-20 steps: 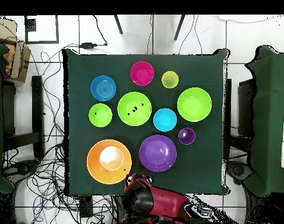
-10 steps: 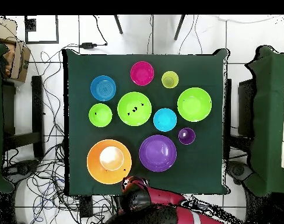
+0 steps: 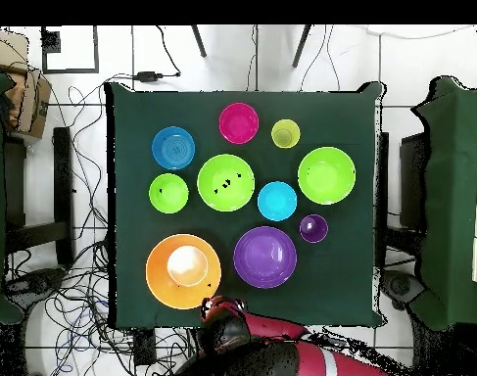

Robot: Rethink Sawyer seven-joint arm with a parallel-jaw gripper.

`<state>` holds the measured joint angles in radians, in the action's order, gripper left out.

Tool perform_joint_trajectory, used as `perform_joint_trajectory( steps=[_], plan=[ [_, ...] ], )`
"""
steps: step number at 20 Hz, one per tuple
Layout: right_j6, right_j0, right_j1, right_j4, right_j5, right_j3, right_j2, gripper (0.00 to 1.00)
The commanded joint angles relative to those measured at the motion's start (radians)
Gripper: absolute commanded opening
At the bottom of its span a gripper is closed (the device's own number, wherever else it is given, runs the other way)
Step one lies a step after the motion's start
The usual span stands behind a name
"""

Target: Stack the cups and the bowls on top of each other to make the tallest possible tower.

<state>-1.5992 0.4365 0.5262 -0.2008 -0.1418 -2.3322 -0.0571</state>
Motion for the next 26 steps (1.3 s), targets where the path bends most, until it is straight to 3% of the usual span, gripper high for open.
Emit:
perform_joint_trajectory(
  steps=[1, 26],
  plan=[
    [-0.139, 0.005, -0.014, -0.017, -0.013, 0.129, -0.108, 1.0],
    [-0.042, 0.096, -0.034, -0.081, 0.128, 0.24, -0.172, 1.0]
  ],
)
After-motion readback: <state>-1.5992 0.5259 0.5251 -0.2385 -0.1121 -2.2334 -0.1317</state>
